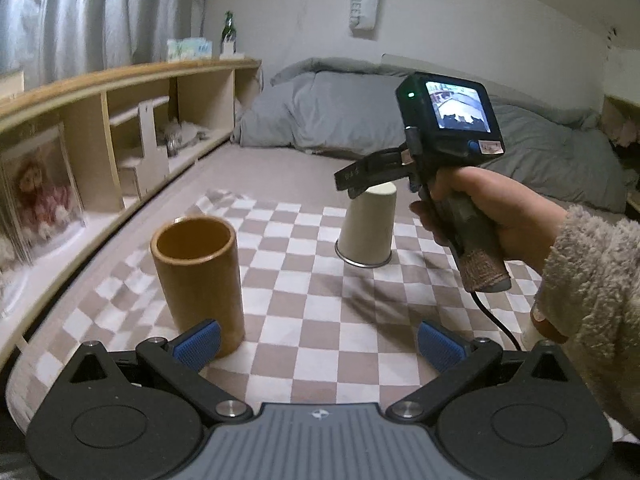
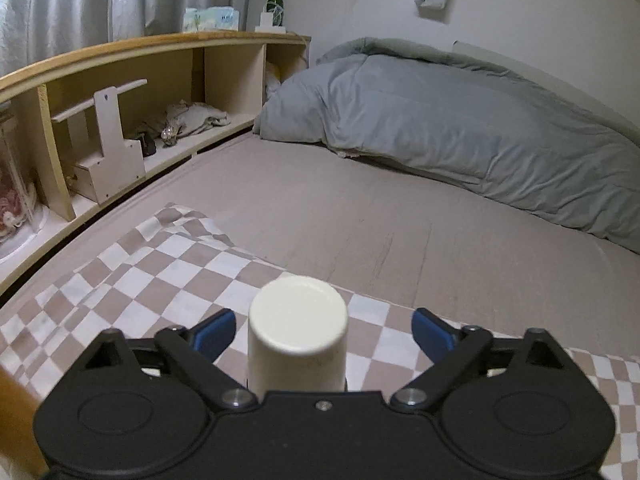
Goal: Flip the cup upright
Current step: 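Move the right tool to the upside-down white cup and close around it, then lift the white cup with the right tool while the left tool grasps its rim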
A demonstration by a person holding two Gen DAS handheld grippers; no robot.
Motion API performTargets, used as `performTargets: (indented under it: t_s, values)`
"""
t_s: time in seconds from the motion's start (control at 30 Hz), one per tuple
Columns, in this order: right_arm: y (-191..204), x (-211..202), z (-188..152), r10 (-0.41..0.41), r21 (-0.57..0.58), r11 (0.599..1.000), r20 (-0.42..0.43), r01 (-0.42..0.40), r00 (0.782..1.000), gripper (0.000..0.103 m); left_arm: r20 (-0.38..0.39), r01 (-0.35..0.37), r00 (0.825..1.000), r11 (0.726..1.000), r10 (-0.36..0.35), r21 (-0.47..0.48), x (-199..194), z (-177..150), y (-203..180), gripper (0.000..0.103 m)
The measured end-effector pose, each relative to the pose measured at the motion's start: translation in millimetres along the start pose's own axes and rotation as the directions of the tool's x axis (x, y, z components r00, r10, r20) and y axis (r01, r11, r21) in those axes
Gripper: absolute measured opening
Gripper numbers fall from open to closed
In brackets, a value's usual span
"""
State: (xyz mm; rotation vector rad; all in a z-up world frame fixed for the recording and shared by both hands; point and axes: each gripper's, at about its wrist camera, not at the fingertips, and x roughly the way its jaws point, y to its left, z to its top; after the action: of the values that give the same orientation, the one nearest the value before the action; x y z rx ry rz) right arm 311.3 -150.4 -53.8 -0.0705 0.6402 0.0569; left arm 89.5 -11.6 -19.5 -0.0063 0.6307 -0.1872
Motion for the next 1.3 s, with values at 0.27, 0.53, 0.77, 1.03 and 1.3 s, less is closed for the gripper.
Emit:
performTargets:
  t_s: [0.27,0.53,0.77,1.03,1.3]
  values:
    - [-0.3,-14.1,-8.8,0.056,0.026,0.998,0.002,-0.056,0.998,0.059,0.015,0.019,1.0,0.999,-0.019,-0.042,-10.0,-2.5,2.9,0.103]
    - [1.2,-72.3,-57.8,0.061,-0.033,0.998,-0.019,-0.062,0.998,0.059,0.047,0.009,0.999,0.989,-0.002,-0.144,-22.2,-7.2,9.2,0.103]
    - [-0.8,-104.2,-106.4,0.077,-0.031,0.996,-0.111,-0.081,0.991,0.059,0.08,0.008,0.997,0.994,0.001,-0.112,-25.6,-9.1,-0.5,0.103]
    - [1.4,-129.4,-134.4,0.166,-0.015,0.984,-0.253,-0.175,0.953,0.058,0.096,0.055,0.995,0.984,-0.04,-0.168,-2.6,2.6,3.0,0.103]
    - [-3.7,-133.0,-143.5,0.198,-0.012,0.978,-0.271,-0.209,0.942,0.06,-0.031,0.193,0.978,0.946,-0.208,-0.261,48.5,11.3,-2.2,0.097]
